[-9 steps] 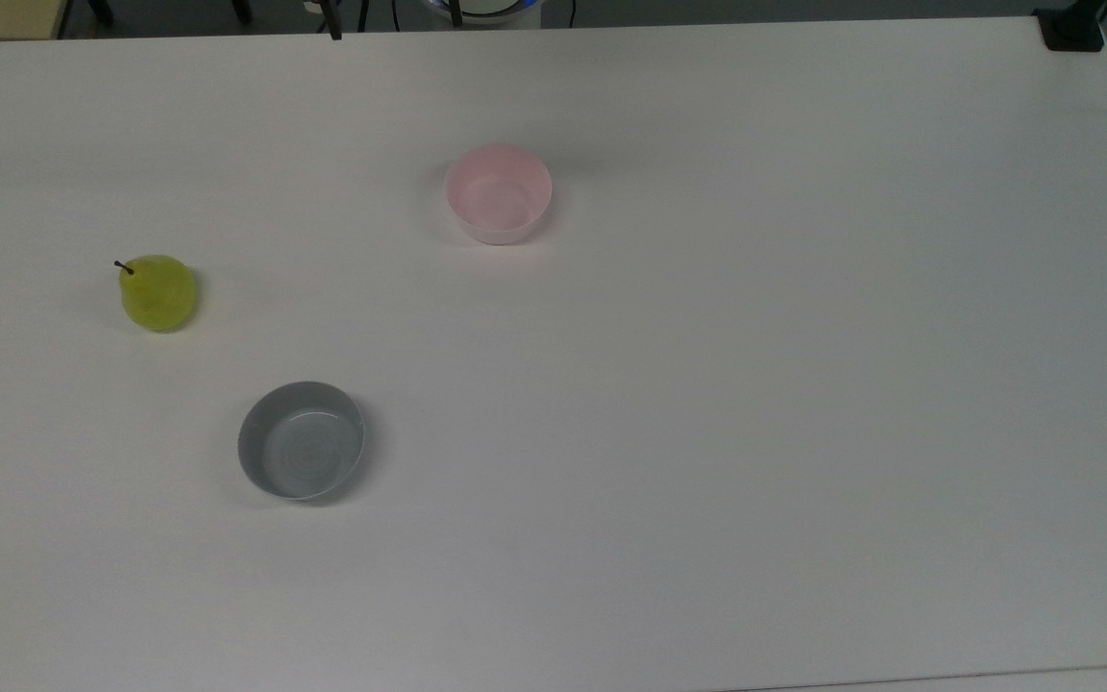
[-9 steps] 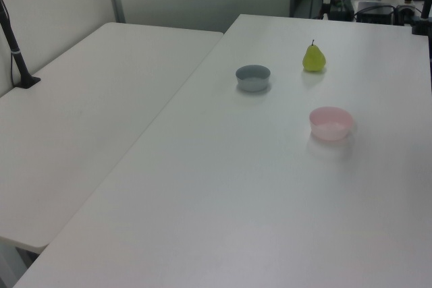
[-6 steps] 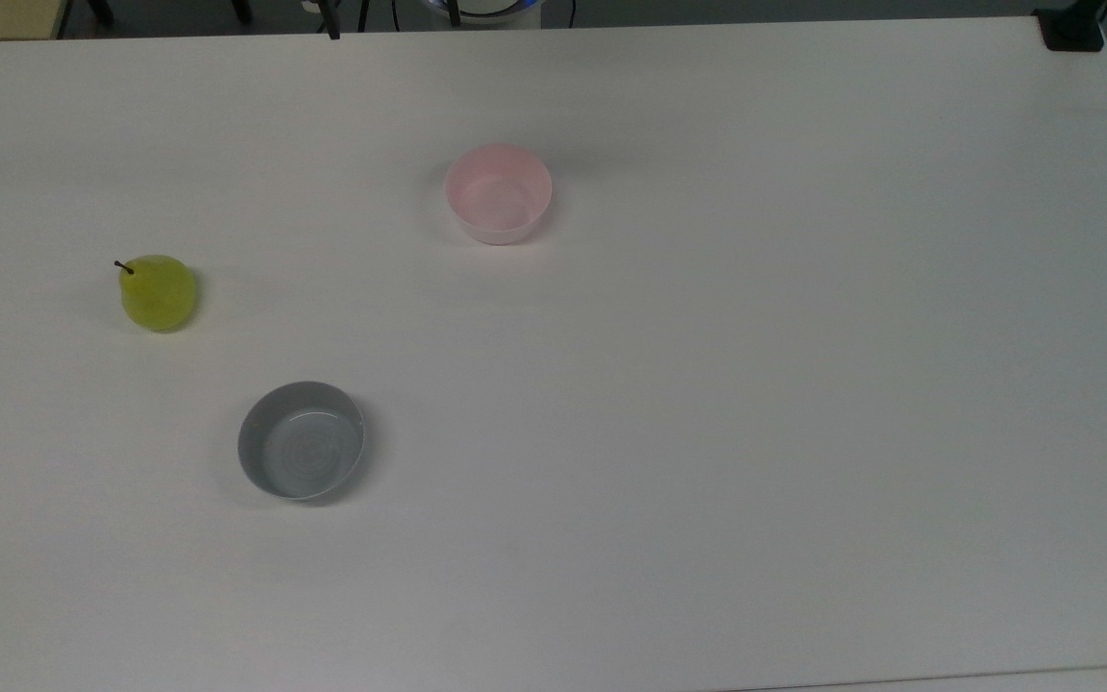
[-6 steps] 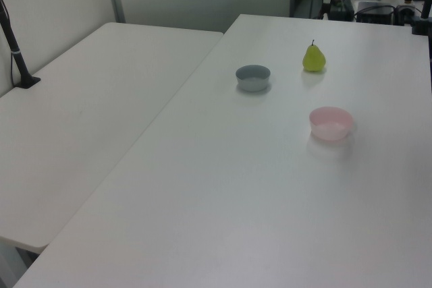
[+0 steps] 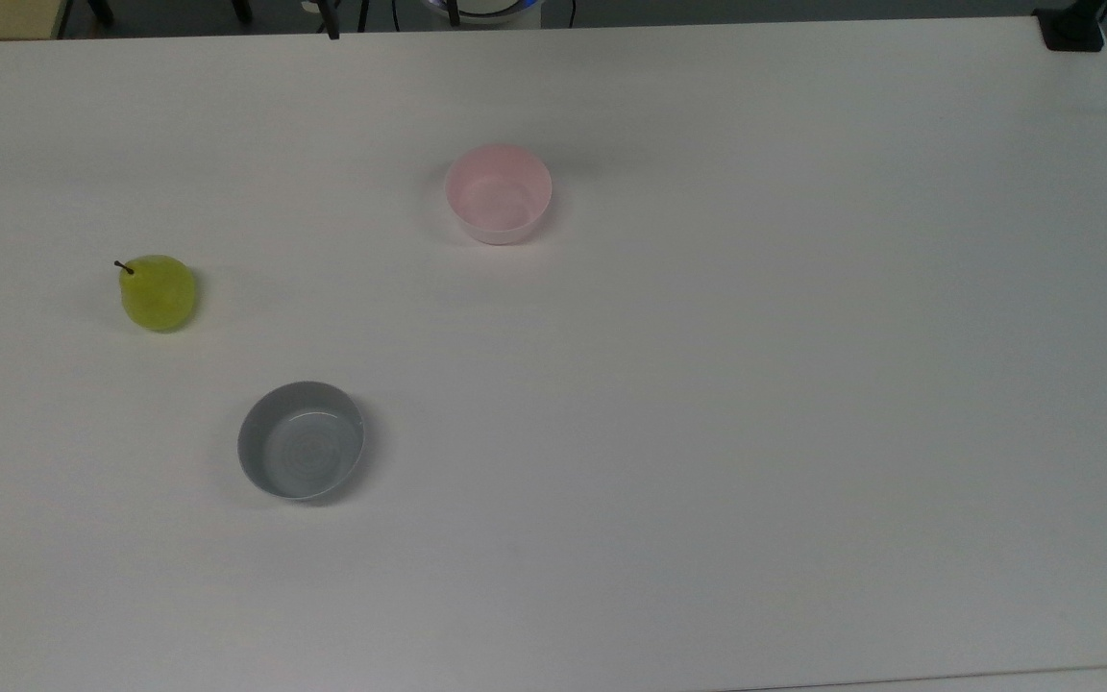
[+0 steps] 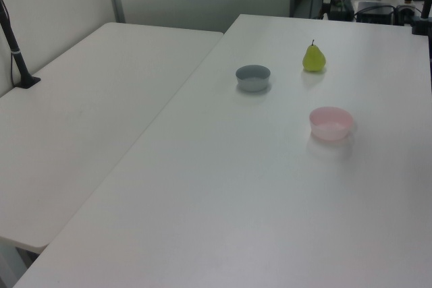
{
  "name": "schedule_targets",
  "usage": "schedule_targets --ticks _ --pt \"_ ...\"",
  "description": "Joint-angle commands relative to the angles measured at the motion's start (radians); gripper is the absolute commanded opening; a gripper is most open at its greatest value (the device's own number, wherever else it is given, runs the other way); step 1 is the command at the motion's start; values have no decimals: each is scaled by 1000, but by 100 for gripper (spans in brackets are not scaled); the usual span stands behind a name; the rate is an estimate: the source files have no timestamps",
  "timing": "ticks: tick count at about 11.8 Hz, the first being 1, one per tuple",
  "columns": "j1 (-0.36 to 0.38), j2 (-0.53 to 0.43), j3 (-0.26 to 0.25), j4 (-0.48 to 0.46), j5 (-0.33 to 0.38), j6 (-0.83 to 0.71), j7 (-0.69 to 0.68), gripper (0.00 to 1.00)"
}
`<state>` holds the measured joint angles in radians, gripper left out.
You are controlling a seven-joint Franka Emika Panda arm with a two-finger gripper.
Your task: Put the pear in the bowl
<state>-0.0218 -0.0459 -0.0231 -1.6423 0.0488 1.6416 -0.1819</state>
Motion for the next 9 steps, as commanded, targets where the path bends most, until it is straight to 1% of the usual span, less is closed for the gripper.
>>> schedule_targets --ticks 1,3,4,5,7,8,9 --pt "-24 -40 5 -39 11 -3 -127 100" --pt "-50 -40 6 -39 2 -20 -255 100" --pt "-69 -38 14 -36 -21 -28 -322 100" --pt "-85 -37 18 -21 -59 -26 -350 100" --pt "-151 -22 15 -5 -69 9 -364 100" --pt "-158 -19 -4 -5 -67 36 -387 100" --pt "-159 -6 -35 -4 -67 47 -402 100"
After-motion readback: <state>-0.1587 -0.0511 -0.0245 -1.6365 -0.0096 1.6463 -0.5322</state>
